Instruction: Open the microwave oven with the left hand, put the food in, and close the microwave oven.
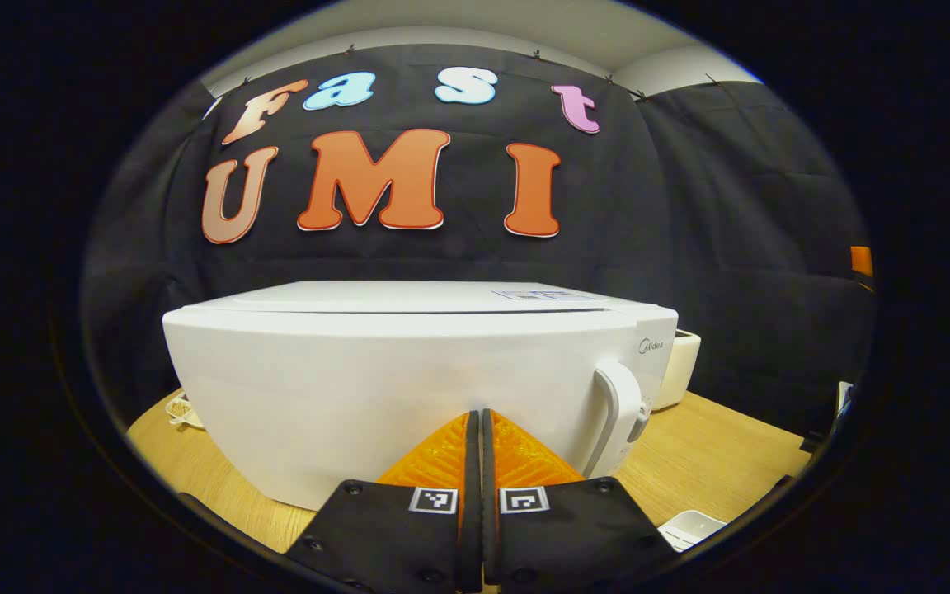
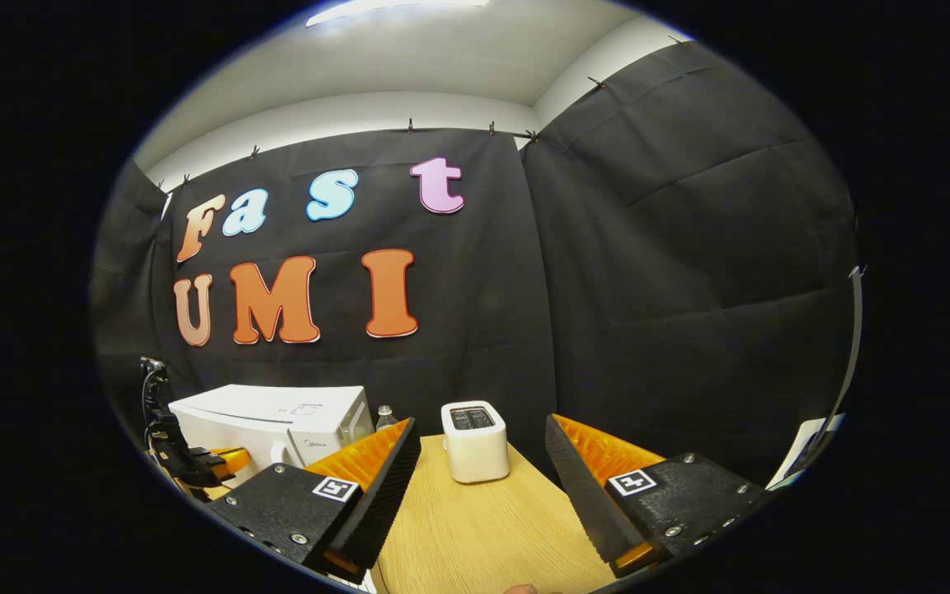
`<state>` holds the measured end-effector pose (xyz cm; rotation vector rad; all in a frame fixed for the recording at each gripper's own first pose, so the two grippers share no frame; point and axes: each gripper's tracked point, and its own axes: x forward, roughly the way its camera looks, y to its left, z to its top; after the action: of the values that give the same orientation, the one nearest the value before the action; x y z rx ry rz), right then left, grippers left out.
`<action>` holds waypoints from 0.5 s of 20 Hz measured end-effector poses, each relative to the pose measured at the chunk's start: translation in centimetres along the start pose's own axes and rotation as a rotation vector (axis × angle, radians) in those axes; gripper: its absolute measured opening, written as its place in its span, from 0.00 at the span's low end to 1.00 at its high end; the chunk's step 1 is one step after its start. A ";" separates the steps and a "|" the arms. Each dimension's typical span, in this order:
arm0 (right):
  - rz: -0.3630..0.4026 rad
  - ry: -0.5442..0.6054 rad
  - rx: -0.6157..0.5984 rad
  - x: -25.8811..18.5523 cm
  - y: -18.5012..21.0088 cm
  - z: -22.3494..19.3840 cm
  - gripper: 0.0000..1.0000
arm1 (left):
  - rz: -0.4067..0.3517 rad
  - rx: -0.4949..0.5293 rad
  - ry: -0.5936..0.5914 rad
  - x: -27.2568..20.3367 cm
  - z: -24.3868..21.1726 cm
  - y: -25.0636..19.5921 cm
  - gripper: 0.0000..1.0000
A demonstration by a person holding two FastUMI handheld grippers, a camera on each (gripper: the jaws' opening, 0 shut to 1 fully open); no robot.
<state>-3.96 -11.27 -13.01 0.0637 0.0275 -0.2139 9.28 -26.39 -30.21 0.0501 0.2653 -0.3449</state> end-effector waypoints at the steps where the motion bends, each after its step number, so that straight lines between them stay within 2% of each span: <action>1: -0.001 0.006 -0.004 0.0 0.1 -0.3 0.95 | -0.014 0.010 -0.005 0.2 0.4 -0.6 0.05; 3: 0.005 0.018 -0.010 -0.2 0.4 -0.7 0.95 | -0.047 0.019 -0.033 0.7 1.6 -2.1 0.05; 4: 0.003 0.023 -0.013 -0.4 0.2 -0.8 0.95 | -0.035 0.049 -0.032 1.0 1.8 -2.1 0.05; 5: 0.001 0.023 -0.015 -0.4 0.3 -0.7 0.95 | 0.005 0.083 0.031 1.4 0.7 -1.6 0.04; 6: 0.000 0.022 -0.014 -0.4 0.3 -0.5 0.95 | 0.002 0.090 0.004 0.9 1.0 -1.9 0.05; 7: 0.000 0.023 -0.011 -0.4 0.4 -0.5 0.95 | 0.005 0.088 0.001 1.1 1.1 -2.0 0.01; 9: 0.005 0.032 -0.004 -0.5 0.4 -0.7 0.94 | 0.010 0.070 0.013 0.7 1.0 -2.5 0.04; 10: 0.007 0.036 -0.003 -0.6 0.4 -0.6 0.94 | 0.024 0.065 0.039 0.3 0.7 -2.0 0.00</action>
<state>-4.45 -10.76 -13.61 0.0647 0.0634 -0.2058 9.09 -28.43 -29.67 0.1244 0.2913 -0.3288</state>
